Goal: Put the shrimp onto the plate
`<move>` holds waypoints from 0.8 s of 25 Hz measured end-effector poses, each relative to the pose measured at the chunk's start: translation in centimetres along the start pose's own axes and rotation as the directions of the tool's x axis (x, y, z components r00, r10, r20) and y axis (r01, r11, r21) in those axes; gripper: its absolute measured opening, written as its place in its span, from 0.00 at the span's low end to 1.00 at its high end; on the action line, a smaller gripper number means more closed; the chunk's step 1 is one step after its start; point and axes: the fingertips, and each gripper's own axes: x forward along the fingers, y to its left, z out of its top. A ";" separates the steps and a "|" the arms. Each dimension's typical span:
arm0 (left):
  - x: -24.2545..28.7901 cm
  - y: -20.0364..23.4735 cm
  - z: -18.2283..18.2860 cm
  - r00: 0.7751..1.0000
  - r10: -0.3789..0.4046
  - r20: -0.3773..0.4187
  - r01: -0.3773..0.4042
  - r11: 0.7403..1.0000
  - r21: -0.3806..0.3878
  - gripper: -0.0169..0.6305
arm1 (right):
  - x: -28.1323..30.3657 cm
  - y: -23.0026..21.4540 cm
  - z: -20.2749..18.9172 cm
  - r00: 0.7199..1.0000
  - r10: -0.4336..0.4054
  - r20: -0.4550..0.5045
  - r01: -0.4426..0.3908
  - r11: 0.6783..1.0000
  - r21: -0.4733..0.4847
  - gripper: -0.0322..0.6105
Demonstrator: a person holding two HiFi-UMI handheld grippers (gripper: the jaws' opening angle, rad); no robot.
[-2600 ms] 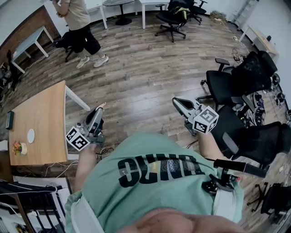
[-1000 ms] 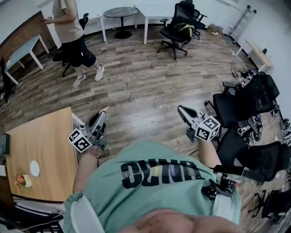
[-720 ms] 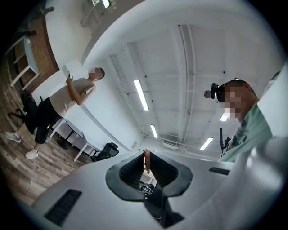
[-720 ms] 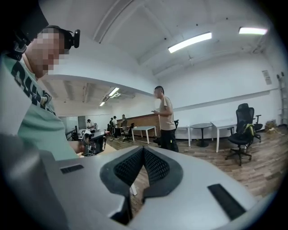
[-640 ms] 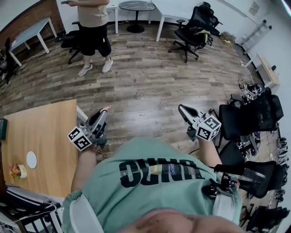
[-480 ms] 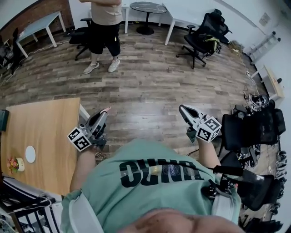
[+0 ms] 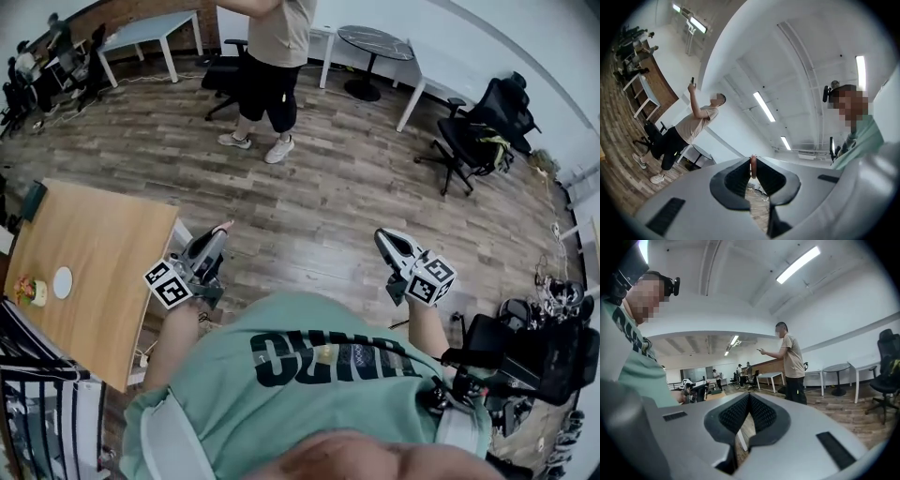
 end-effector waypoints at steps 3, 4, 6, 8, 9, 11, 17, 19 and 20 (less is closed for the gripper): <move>4.5 -0.8 -0.7 1.000 0.025 0.014 -0.026 0.999 0.028 0.09 | -0.2 -4.8 1.8 0.999 0.048 -0.001 -0.048 0.999 -0.014 0.06; 5.8 -1.0 -0.8 0.999 0.033 0.024 -0.034 0.999 0.035 0.09 | -0.2 -6.1 2.2 0.998 0.059 -0.001 -0.059 0.998 -0.012 0.06; 8.3 -1.3 -1.1 0.998 0.047 0.045 -0.048 0.998 0.038 0.09 | 0.0 -8.9 2.5 0.997 0.083 -0.001 -0.083 0.997 -0.002 0.06; 10.6 -1.6 -1.9 0.998 0.056 0.040 -0.058 0.997 0.041 0.09 | 0.3 -11.3 2.4 0.994 0.111 -0.005 -0.111 0.994 0.005 0.06; 11.5 -1.6 -2.3 0.997 0.064 0.033 -0.066 0.997 0.044 0.09 | 0.6 -12.3 2.3 0.992 0.127 -0.006 -0.126 0.992 0.006 0.06; 12.4 -1.1 -2.8 0.995 0.092 0.025 -0.093 0.995 0.046 0.09 | 1.5 -13.8 2.0 0.988 0.155 -0.009 -0.155 0.988 0.011 0.06; 14.4 2.3 -2.6 0.989 0.143 0.030 -0.143 0.989 0.023 0.09 | 4.5 -16.6 1.7 0.980 0.196 -0.036 -0.195 0.980 0.023 0.06; 15.6 3.8 -2.7 0.991 0.131 0.027 -0.131 0.991 0.013 0.09 | 5.9 -17.6 1.5 0.980 0.193 -0.052 -0.192 0.981 0.030 0.06; 16.0 4.6 -2.7 0.992 0.124 0.025 -0.125 0.992 0.007 0.09 | 6.7 -18.0 1.5 0.980 0.191 -0.060 -0.190 0.981 0.030 0.06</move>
